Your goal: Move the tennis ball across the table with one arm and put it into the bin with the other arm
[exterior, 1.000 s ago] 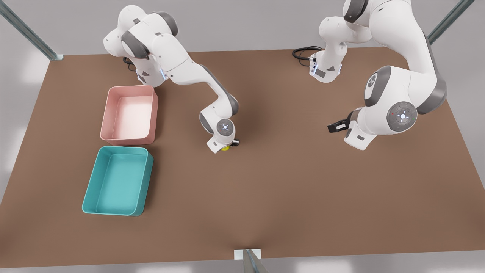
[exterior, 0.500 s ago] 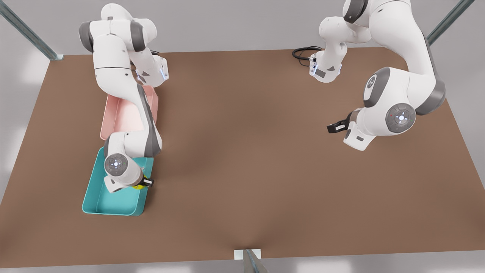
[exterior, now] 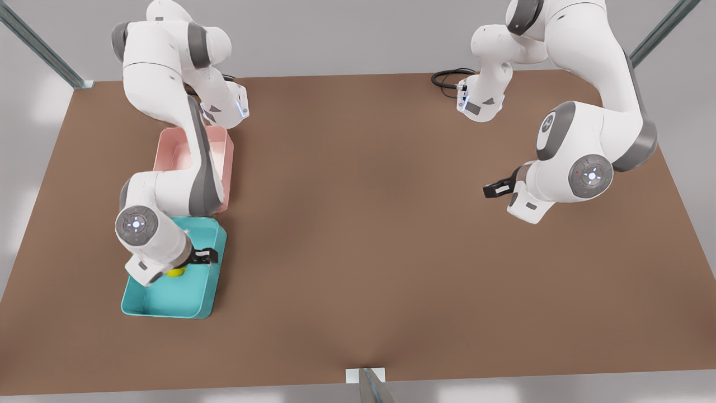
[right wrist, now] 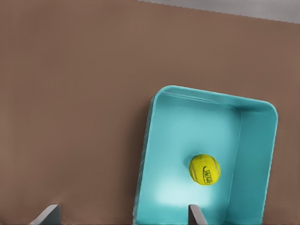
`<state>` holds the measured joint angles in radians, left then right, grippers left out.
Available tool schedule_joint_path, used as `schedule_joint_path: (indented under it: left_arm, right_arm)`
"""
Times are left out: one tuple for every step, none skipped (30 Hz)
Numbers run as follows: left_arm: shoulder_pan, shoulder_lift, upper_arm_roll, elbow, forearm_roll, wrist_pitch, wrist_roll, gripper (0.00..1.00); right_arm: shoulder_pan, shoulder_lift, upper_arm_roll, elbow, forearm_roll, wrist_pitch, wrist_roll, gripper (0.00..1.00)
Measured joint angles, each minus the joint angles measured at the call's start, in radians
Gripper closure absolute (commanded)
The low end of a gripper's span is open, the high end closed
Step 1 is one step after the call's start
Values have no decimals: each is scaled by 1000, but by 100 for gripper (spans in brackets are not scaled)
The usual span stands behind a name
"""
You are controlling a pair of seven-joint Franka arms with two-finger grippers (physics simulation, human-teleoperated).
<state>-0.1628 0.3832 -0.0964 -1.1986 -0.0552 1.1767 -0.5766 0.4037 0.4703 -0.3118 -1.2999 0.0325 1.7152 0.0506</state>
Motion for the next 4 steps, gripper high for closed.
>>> schedule_joint_path:
  left_arm:
    - [0, 0, 0, 0, 2, 1, 0, 0]
    - [0, 0, 0, 0, 3, 1, 0, 0]
    - [-1, 0, 0, 0, 4, 2, 0, 0]
    - [0, -1, 0, 0, 5, 2, 0, 0]
  right_arm:
    - [-39, -79, 69, -18, -20, -52, 5, 0]
    - [-90, -167, 137, -67, -37, -93, 9, 0]
    - [-125, -227, 174, -107, -48, -124, 13, 0]
    - [-147, -263, 195, -138, -56, -147, 17, 0]
